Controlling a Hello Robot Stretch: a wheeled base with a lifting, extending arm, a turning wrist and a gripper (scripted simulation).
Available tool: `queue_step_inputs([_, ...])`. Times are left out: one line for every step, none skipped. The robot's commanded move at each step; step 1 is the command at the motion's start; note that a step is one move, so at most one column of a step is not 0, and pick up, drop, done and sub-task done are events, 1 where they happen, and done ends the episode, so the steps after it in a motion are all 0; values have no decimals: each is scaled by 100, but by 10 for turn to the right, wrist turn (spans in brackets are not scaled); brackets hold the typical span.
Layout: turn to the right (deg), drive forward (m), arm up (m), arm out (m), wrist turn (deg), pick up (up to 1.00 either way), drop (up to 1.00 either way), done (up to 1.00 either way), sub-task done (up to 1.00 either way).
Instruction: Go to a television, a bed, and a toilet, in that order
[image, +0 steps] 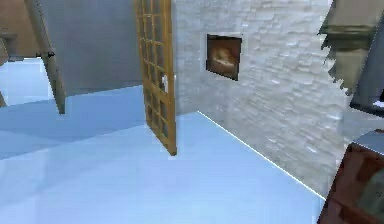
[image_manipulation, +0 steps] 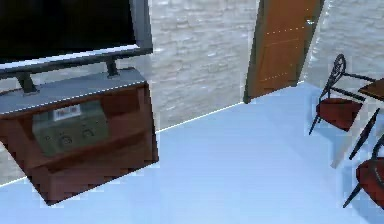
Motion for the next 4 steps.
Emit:
queue_step_inputs([450,0,0,0,0,0,0,0,0])
queue_step_inputs([150,0,0,0,0,0,0,0,0])
queue_step_inputs([0,60,0,0,0,0,0,0,0])
queue_step_inputs([0,0,0,0,0,0,0,0,100])
